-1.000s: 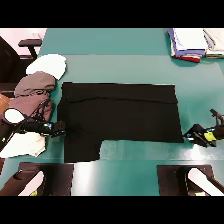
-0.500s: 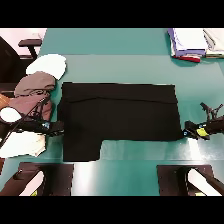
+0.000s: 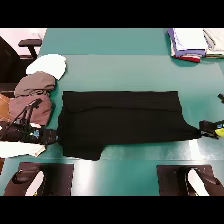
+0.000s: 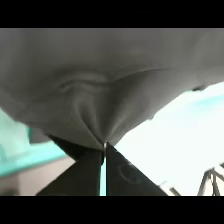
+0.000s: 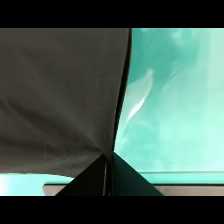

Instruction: Fold the shirts.

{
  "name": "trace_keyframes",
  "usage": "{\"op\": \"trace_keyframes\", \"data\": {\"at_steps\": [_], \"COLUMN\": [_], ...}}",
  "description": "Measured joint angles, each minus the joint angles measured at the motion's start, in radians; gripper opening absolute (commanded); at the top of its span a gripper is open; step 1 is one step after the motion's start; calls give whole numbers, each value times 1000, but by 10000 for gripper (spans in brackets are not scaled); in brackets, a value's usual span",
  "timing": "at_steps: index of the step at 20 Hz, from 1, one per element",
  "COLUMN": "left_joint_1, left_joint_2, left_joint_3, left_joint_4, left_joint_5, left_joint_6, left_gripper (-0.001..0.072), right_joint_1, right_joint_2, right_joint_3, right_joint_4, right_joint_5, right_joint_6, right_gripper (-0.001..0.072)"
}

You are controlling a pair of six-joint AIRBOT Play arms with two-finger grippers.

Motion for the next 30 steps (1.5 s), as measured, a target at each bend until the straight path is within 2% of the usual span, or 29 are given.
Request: {"op": "trace_keyframes", "data": {"at_steps": [4, 9, 12, 15, 16, 17, 18, 19, 20, 21, 22, 23, 24, 30], "left_joint_1": [0, 0, 0, 0, 0, 0, 1, 1, 0, 0, 0, 0, 0, -68], "left_joint_2": [-142, -497, -701, -829, -852, -870, -883, -892, -898, -902, -904, -905, -905, -906], "left_joint_3": [70, 271, 405, 500, 521, 540, 558, 576, 597, 618, 639, 656, 669, 697], "left_joint_4": [-11, -24, -46, -68, -74, -77, -79, -82, -83, -86, -89, -95, -103, -153], "left_joint_5": [157, 335, 387, 416, 430, 444, 451, 454, 448, 433, 411, 390, 364, 304], "left_joint_6": [44, 118, 172, 216, 224, 229, 230, 229, 228, 225, 221, 221, 221, 230], "left_gripper": [17, 19, 19, 27, 257, 467, 471, 470, 469, 348, 136, 22, 19, 19], "right_joint_1": [81, 176, 201, 204, 203, 200, 195, 189, 180, 168, 150, 128, 103, -83], "right_joint_2": [-141, -459, -629, -760, -794, -821, -843, -858, -866, -869, -869, -867, -861, -870], "right_joint_3": [129, 342, 469, 583, 618, 647, 674, 697, 715, 727, 735, 735, 727, 552], "right_joint_4": [-12, -19, -2, 56, 76, 96, 117, 137, 158, 172, 183, 196, 206, 349], "right_joint_5": [-81, -198, -215, -225, -225, -227, -229, -229, -228, -221, -203, -183, -166, -121], "right_joint_6": [28, 65, 71, 72, 73, 69, 58, 45, 31, 14, -7, -29, -49, -141], "right_gripper": [15, 16, 17, 31, 146, 299, 401, 452, 459, 460, 466, 552, 599, 592]}}
